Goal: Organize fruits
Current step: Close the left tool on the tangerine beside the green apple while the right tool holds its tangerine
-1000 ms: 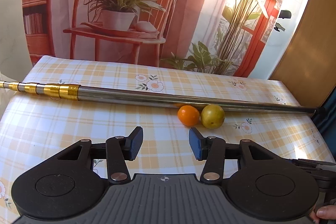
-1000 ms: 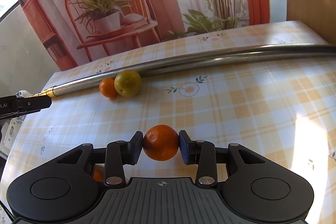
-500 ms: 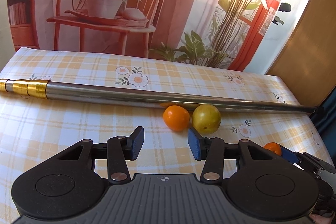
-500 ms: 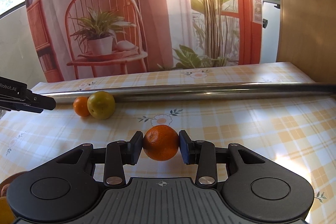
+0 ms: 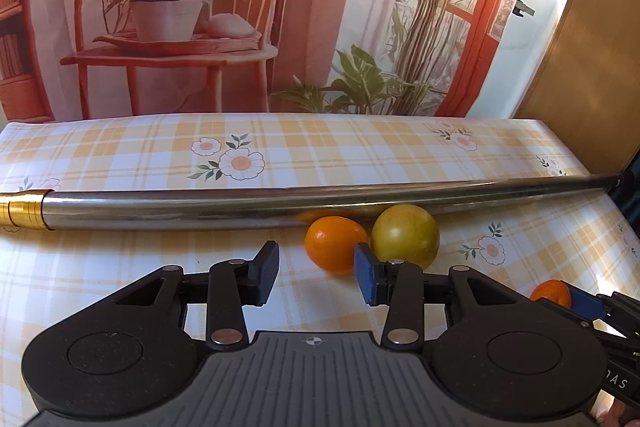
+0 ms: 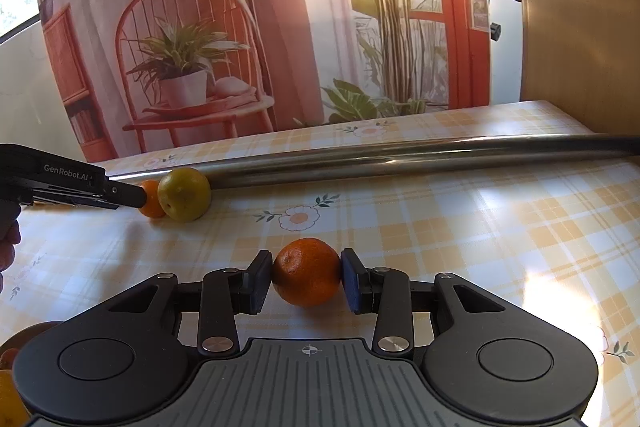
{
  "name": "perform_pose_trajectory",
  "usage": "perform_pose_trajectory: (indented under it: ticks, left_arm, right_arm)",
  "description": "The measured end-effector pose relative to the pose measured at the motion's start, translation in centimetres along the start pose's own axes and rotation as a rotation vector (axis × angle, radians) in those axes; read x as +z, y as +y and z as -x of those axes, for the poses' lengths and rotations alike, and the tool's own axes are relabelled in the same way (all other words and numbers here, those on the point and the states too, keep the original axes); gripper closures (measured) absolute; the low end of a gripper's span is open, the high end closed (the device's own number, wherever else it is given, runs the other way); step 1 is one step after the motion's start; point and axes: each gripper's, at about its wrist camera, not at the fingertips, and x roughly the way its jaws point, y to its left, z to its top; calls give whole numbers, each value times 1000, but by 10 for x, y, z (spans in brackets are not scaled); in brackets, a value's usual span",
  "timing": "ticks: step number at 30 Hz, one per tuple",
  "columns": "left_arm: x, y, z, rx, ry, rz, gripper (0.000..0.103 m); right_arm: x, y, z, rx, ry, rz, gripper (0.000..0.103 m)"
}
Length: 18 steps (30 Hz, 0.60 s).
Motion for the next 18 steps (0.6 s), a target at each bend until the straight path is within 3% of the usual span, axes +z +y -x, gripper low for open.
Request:
perform_pose_trajectory:
  ticks: [18]
  left_arm:
    - [1,-5,-19,-31,31,-41,63]
  right_arm:
    - [0,-3,1,13,1,-12,69]
